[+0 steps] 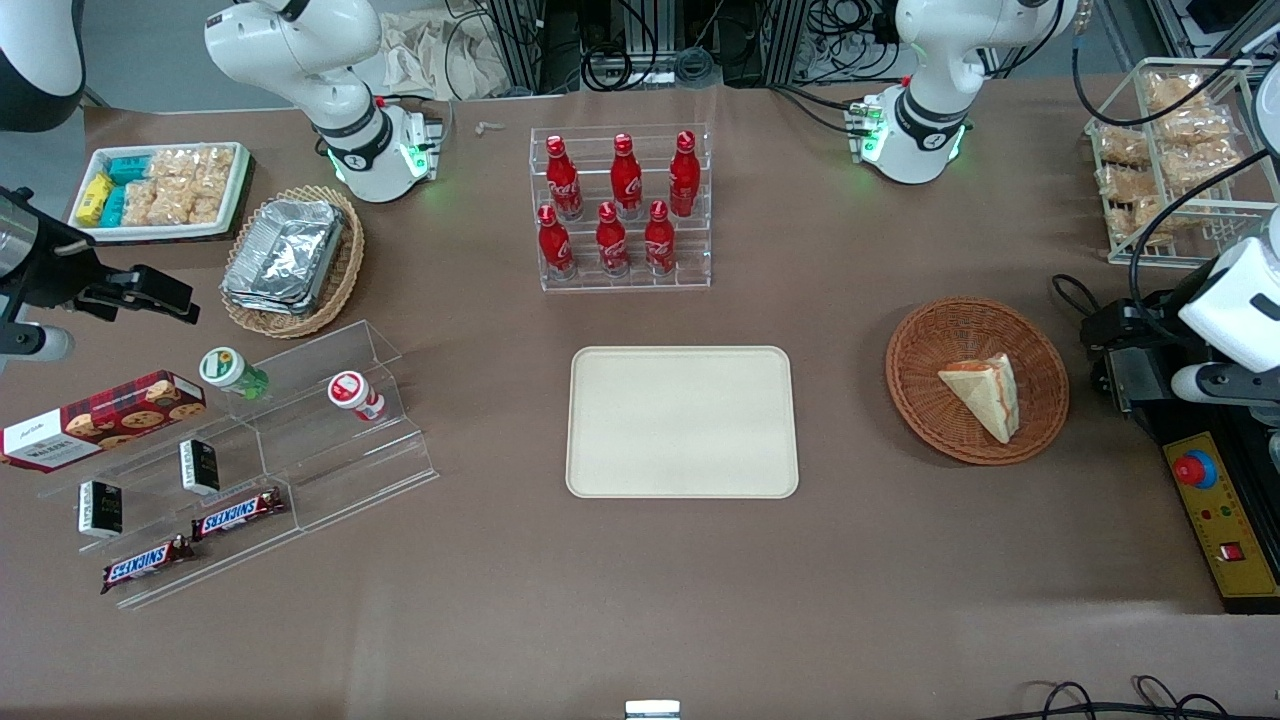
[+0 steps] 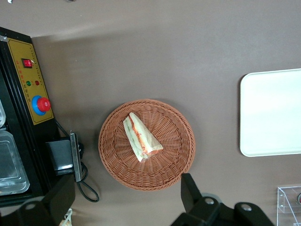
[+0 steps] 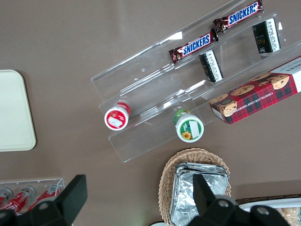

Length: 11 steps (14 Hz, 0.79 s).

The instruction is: Place sandwich from basket to tray

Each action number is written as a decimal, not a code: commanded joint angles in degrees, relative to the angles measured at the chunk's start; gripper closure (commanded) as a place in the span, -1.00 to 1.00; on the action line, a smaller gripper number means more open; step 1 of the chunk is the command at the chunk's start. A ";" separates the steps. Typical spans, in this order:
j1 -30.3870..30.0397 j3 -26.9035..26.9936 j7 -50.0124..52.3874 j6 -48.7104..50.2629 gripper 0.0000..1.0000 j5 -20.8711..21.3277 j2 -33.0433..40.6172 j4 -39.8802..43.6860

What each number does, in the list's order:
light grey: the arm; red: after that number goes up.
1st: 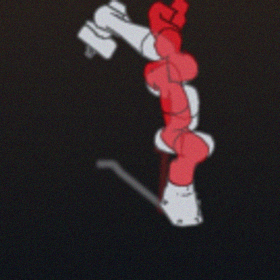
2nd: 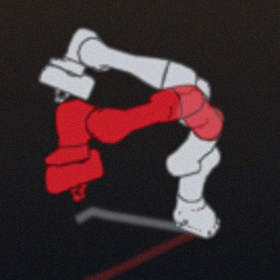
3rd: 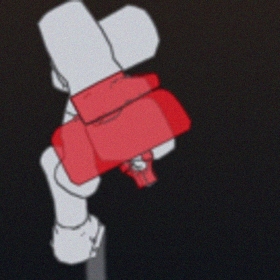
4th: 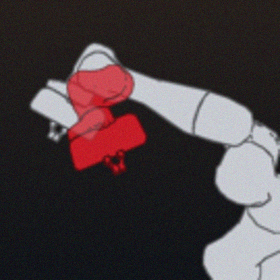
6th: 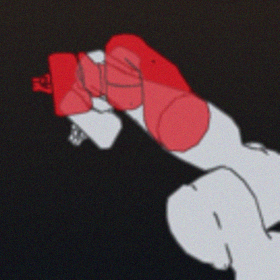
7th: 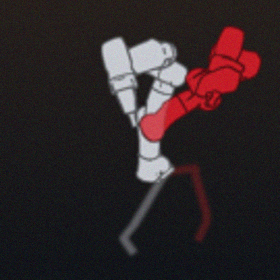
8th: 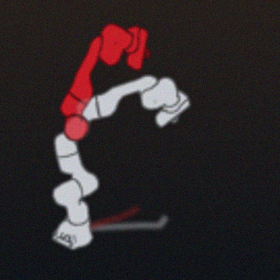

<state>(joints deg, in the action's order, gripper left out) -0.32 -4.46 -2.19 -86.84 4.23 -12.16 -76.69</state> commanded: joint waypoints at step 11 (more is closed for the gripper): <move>-0.20 -0.02 0.25 -0.78 -1.00 -0.71 0.03 0.32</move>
<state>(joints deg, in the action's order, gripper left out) -0.33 -4.42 -2.19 -87.25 4.23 -12.21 -76.69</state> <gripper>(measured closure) 0.000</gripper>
